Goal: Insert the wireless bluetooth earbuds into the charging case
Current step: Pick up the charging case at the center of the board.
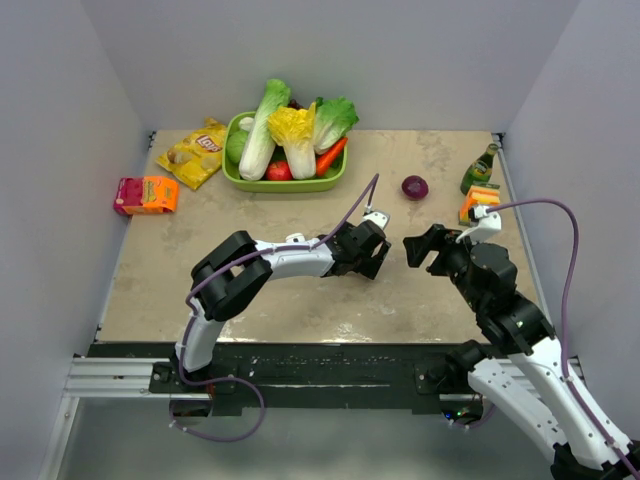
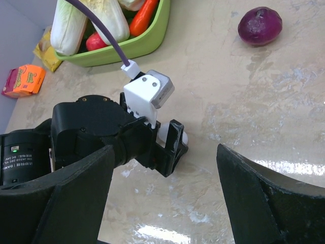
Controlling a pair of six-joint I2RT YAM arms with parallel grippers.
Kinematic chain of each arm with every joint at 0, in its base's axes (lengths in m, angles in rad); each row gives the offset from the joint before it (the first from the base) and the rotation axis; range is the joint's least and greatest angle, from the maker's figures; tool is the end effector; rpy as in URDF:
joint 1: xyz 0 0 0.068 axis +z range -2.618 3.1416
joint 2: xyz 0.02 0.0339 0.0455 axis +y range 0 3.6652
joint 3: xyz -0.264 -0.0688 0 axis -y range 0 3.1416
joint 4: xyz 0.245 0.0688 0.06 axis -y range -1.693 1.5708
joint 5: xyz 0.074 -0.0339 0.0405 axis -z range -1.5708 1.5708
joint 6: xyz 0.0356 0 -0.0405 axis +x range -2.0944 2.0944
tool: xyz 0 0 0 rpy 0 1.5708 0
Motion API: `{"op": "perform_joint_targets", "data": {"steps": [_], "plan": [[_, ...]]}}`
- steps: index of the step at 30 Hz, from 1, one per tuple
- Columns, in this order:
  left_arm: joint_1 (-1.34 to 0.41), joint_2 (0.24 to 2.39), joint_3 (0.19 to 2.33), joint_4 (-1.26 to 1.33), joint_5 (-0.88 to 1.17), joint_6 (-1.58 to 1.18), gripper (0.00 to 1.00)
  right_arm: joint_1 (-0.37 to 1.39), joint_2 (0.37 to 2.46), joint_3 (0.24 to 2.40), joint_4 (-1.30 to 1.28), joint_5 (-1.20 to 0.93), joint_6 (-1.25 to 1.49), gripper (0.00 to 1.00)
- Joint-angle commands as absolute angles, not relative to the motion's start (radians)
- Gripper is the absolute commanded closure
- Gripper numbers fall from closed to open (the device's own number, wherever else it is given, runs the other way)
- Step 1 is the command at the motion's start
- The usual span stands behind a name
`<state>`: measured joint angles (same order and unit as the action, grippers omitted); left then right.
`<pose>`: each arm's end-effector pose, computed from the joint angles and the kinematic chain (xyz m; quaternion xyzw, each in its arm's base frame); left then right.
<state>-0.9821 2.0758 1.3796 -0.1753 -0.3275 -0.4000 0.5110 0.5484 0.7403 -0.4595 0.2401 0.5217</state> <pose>0.2558 -0.3625 0.1510 0.2125 0.9040 -0.0974 0.3581 0.1162 0.0555 0.3280 0.0769 0.7890 0.2144 0.5706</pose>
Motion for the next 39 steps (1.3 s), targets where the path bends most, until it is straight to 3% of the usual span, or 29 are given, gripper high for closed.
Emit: {"op": "perform_joint_targets", "data": {"steps": [1,5,8,12,14,17,18,23,29,32,39], "plan": [[-0.974,2.108,1.374,-0.245,-0.362,-0.383,0.1,0.509,0.54,0.736,-0.445,0.244,0.529,0.15],[-0.976,2.111,1.373,-0.238,-0.356,-0.393,0.11,0.511,0.541,0.735,-0.442,0.245,0.526,0.15],[-0.976,2.112,1.373,-0.233,-0.344,-0.393,0.17,0.509,0.543,0.736,-0.445,0.247,0.526,0.15],[-0.976,2.105,1.358,-0.226,-0.339,-0.394,0.38,0.509,0.538,0.738,-0.448,0.252,0.525,0.15],[-0.976,2.097,1.347,-0.221,-0.341,-0.396,0.44,0.511,0.537,0.738,-0.448,0.252,0.525,0.15],[-0.976,2.079,1.322,-0.203,-0.341,-0.399,0.63,0.509,0.538,0.738,-0.443,0.247,0.529,0.15],[-0.976,2.069,1.3,-0.174,-0.338,-0.399,0.78,0.509,0.541,0.739,-0.442,0.244,0.531,0.15],[-0.974,1.897,1.188,-0.016,-0.345,-0.364,0.99,0.511,0.569,0.803,-0.451,0.256,0.511,0.15],[-0.973,1.611,1.007,0.242,-0.324,-0.27,1.0,0.509,0.594,0.908,-0.459,0.244,0.5,0.15],[-0.973,1.447,0.777,0.443,-0.247,-0.255,1.0,0.511,0.615,0.922,-0.436,0.164,0.483,0.15],[-0.985,1.23,0.281,1.238,-0.051,-0.149,1.0,0.509,0.739,0.974,-0.453,-0.104,0.373,0.15]]}}
